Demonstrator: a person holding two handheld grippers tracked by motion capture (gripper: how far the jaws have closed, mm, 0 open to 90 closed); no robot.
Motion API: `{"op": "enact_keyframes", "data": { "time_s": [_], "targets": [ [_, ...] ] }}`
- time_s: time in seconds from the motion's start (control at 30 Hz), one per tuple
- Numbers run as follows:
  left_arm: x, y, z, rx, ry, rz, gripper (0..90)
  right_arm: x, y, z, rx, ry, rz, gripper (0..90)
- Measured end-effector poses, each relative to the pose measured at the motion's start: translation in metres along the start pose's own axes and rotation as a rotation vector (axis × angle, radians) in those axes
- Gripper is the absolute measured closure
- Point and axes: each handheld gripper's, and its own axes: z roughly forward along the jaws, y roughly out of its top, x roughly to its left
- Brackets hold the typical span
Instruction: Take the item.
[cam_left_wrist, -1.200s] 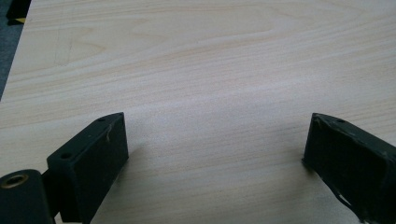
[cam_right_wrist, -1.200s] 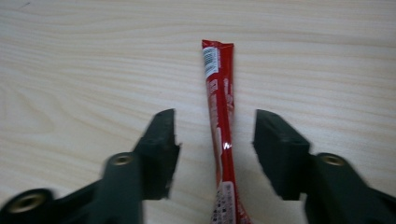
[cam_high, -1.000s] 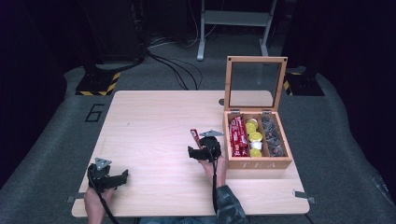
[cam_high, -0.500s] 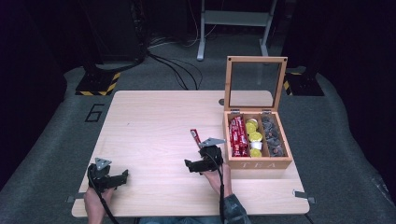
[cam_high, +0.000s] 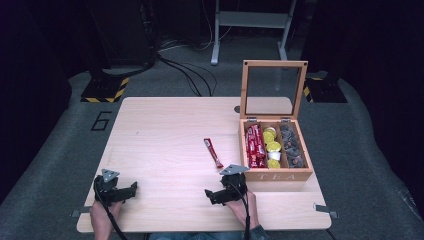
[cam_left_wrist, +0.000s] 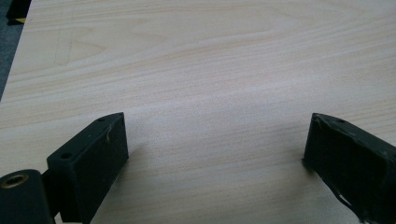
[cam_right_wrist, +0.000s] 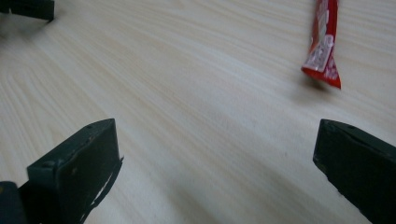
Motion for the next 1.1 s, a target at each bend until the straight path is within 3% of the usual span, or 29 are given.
{"op": "enact_keyframes", "data": {
  "time_s": [0.23,0.63,0.8,0.93,0.97,1.1],
  "targets": [
    [0.0,0.0,0.0,0.0,-0.002,-0.001,6.1,-0.007,-0.026,-0.018,-0.002,-0.05,-0.006,0.0],
    [0.0,0.0,0.0,0.002,-0.005,-0.003,6.1,-0.031,-0.072,-0.055,-0.007,-0.156,0.068,0.0],
    [0.0,0.0,0.0,0.002,-0.005,-0.003,6.1,-0.042,-0.086,-0.071,-0.021,-0.223,0.102,0.0],
    [0.0,0.0,0.0,0.003,-0.005,-0.003,6.1,-0.055,-0.094,-0.086,-0.042,-0.301,0.129,0.0],
    [0.0,0.0,0.0,0.002,-0.005,-0.003,6.1,-0.063,-0.098,-0.092,-0.045,-0.345,0.142,0.0],
    [0.0,0.0,0.0,0.003,-0.004,-0.002,6.1,-0.073,-0.102,-0.098,-0.047,-0.394,0.159,0.0]
  ]
}}
